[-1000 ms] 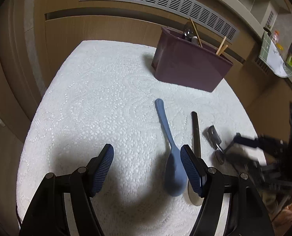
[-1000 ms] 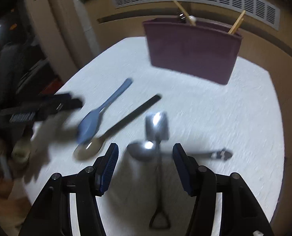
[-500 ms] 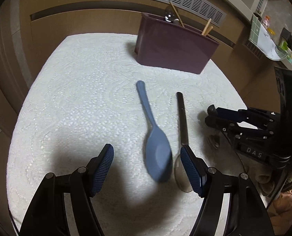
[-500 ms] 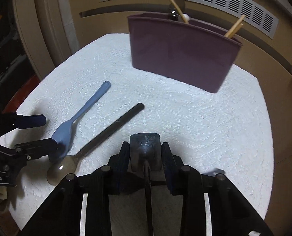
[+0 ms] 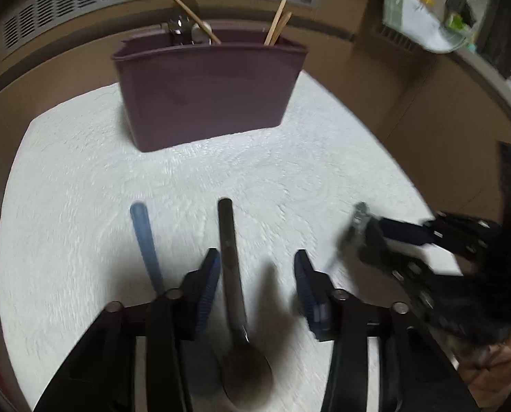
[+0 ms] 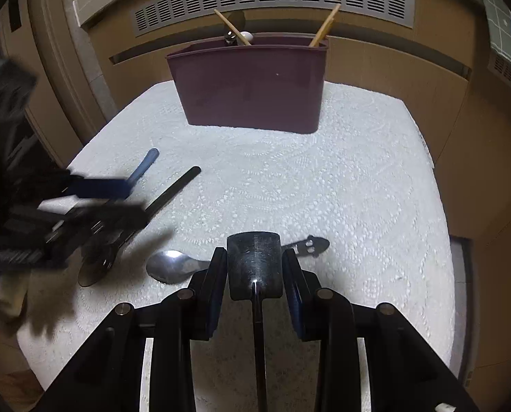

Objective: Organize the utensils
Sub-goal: 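Grasp the metal slotted spatula with the right tool while the left tool grasps the beige-handled spoon, then lift the spatula and beige-handled spoon into the maroon caddy and open both tools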

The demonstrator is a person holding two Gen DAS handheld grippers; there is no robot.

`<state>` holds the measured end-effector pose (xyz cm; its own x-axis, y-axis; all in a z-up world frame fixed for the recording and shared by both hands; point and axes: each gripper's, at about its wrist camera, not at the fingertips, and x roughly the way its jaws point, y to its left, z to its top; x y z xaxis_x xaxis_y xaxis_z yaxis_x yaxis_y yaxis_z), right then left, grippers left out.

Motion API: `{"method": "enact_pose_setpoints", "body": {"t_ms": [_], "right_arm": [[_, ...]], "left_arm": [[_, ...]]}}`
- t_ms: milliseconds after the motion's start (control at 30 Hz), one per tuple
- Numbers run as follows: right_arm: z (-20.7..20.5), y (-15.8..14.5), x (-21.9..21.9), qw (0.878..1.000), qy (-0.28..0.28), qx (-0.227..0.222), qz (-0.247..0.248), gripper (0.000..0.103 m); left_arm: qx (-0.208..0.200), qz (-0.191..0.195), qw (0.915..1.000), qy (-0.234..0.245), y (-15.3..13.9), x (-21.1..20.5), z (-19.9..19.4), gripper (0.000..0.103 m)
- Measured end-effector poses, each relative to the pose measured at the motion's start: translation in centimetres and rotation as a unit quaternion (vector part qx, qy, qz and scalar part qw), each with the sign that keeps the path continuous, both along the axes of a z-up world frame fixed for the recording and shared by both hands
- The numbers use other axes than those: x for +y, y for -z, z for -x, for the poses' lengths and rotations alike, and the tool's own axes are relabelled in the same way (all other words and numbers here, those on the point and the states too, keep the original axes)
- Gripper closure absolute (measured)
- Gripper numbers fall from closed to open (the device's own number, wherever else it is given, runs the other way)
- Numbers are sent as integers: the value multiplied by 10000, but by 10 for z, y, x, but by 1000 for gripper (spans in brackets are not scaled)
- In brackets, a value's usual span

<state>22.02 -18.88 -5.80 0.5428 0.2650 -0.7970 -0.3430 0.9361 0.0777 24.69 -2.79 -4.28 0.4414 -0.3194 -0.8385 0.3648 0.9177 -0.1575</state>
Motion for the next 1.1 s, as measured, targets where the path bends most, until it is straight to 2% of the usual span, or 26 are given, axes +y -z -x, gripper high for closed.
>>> {"method": "enact_pose_setpoints", "body": {"t_ms": [33,133,200,300,333,433,600,733,833,1100], "right_arm": [[1,1,-1,10000,22,5,-11,73],[6,2,-5,9999,60,12,-89,73],[8,2,-7,9999,67,5,-122,73],[8,3,-10,9998,81,0,-168,73],[8,3,-10,9998,86,-15,-176,73],[7,3,-11,9997,92,-29,-206,73],[6,-5,-10,9996,105,-139,-244,73],[6,-15,-8,9993,145,-224,-270,73],[6,-21,-6,9991,201,-278,-244,73],[6,-30,-4,9987,372,-309,-165,73]], "left_arm": [[171,-183,9997,-17,5,-6,-14,73],[547,-549,9970,-88,18,-13,-38,73],[586,-748,9955,-60,17,-20,-44,74],[521,-953,9941,-26,17,-30,-43,82],[483,-964,9942,-1,17,-32,-41,88],[398,-856,9955,-24,16,-33,-33,90],[135,-7,9996,-252,6,-10,-3,90],[-198,517,9974,-472,-7,6,24,90],[-456,650,9954,-532,-17,9,40,90],[-667,966,9912,-618,-34,26,44,90]]}}
